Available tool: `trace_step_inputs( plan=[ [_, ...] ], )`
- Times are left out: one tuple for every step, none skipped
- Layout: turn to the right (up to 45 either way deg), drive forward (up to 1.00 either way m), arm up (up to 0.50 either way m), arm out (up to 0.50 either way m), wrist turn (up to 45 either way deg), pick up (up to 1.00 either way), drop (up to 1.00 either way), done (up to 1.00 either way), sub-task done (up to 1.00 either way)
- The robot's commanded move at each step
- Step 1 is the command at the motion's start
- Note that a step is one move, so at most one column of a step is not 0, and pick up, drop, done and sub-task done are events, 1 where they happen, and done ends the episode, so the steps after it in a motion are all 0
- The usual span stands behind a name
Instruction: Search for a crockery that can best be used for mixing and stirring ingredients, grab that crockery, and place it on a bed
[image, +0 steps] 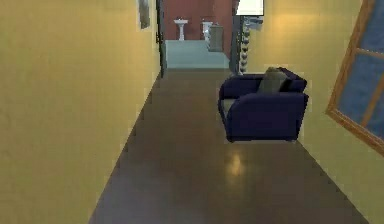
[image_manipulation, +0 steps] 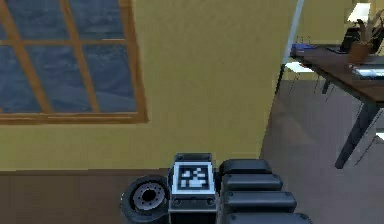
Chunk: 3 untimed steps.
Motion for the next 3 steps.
trace_step_inputs(
  plan=[
    [0.0, 1.00, 0.00, 0.00, 0.0, 0.00, 0.00, 0.00, 0.00],
    [0.0, 1.00, 0.00, 0.00, 0.0, 0.00, 0.00, 0.00, 0.00],
    [-3.0, 0.00, 0.00, 0.00, 0.0, 0.00, 0.00, 0.00, 0.00]
  ],
)
